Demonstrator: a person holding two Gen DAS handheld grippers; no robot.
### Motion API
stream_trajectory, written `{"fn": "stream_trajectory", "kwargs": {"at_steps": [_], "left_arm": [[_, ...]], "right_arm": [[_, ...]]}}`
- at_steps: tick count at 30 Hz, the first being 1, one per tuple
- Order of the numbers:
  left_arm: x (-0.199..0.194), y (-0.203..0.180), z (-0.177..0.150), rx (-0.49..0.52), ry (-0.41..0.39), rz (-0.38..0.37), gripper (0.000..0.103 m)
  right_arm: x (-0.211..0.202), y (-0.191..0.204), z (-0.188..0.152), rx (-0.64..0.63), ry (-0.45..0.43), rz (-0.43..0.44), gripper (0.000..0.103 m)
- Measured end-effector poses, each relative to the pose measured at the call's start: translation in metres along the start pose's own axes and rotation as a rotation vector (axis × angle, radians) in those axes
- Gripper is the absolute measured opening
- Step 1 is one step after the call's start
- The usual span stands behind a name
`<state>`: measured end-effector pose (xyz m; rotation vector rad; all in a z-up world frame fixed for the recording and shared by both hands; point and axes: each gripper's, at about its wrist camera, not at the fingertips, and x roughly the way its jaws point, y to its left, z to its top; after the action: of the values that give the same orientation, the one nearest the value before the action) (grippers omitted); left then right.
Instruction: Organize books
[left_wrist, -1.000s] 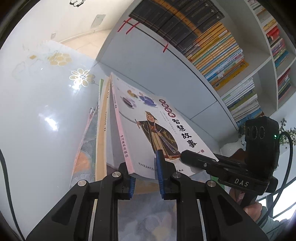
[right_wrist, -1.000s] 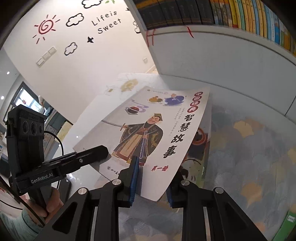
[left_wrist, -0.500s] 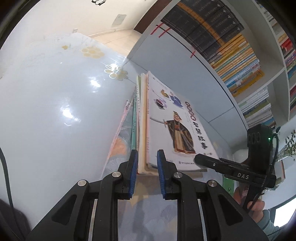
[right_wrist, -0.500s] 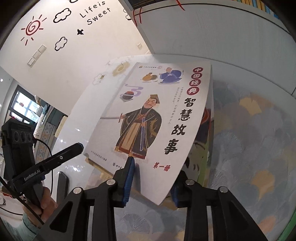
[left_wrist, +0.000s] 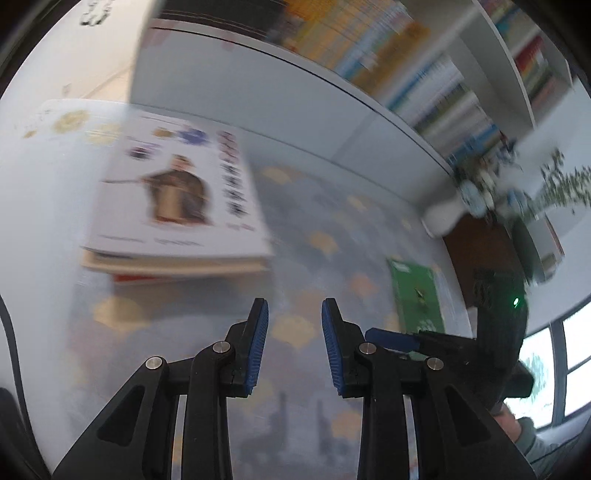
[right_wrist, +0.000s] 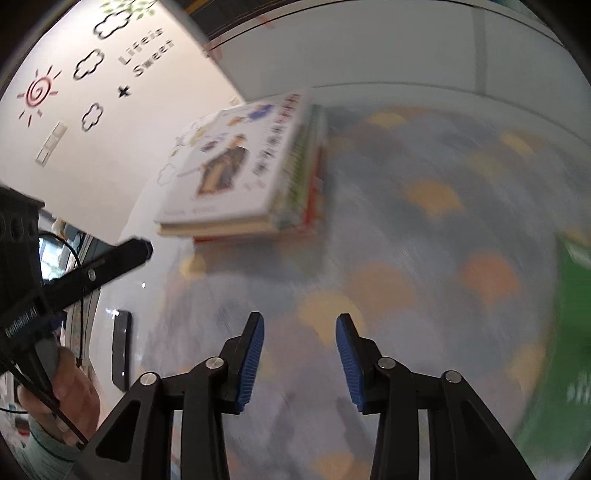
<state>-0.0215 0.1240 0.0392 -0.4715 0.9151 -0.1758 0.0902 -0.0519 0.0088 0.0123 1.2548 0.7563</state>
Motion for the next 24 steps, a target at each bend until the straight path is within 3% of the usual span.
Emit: {"fn": "stream_trajectory", "kwargs": {"at_steps": [2, 15, 18, 20, 24], "left_arm": [[0.007, -0.022, -0.006, 0.012, 0.018, -0.013, 0.031], [0.1, -0.161, -0.062, 0.11, 0.212, -0.098, 0.031], [0.121, -0.182, -0.073, 0.13, 0.243, -0.1, 0.04], [0.136, -0.19, -0.08, 0.113, 0.258, -0.11, 0.051], [0.166, -0.197, -0.09, 0.101, 0.292, -0.069, 0.052]], "right_arm": [[-0.017, -0.023, -0.024, 0.046, -0.017, -0.018, 0.053], [-0.116, -0.178, -0.129, 0.357, -0.068, -0.107, 0.058], [-0.135, -0.212, -0.146, 0.394, -0.092, -0.146, 0.059], [-0.143, -0.232, -0.152, 0.421, -0.091, -0.157, 0.06], [-0.148, -0.255, -0.148, 0.402, -0.088, -0.2, 0.061]]}}
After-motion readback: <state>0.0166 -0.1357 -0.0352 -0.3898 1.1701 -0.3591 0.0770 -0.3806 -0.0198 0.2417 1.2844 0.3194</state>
